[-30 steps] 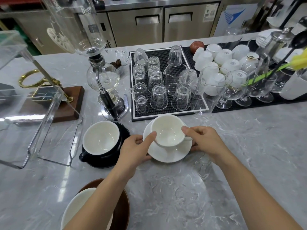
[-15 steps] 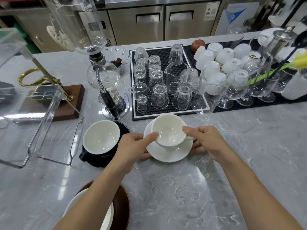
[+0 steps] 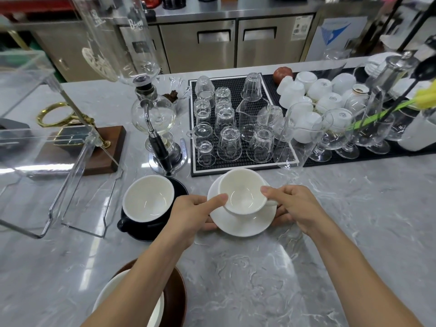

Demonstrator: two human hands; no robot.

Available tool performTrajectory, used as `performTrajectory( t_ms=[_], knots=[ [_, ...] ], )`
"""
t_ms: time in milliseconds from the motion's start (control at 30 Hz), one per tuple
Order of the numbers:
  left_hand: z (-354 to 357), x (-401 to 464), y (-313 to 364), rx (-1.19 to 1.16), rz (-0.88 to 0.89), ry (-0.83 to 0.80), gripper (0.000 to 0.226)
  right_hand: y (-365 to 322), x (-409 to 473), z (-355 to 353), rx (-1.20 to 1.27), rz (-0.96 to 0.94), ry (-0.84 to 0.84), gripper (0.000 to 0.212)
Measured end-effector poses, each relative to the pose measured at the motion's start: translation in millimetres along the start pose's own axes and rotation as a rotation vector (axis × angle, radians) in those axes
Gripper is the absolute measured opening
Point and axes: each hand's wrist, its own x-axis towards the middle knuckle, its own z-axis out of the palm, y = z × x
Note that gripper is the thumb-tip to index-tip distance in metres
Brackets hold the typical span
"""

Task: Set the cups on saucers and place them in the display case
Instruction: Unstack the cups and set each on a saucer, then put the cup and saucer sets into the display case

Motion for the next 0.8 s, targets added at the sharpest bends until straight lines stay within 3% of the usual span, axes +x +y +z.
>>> performTrajectory(
  t_ms=[467, 633, 800],
  knots=[
    [-9, -52, 5, -0.036, 0.168, 0.029, 0.038, -20, -51, -3, -0.012, -0.173, -0.003, 0.041],
    [-24, -87, 8, -0.053, 0.240, 0.084, 0.035, -29, -78, 8, -0.020, -0.252, -0.039, 0.061],
    [-41, -114, 8, -0.094, 0.288, 0.156, 0.030, -36, -97, 23, -0.023, -0.302, -0.088, 0.063]
  ],
)
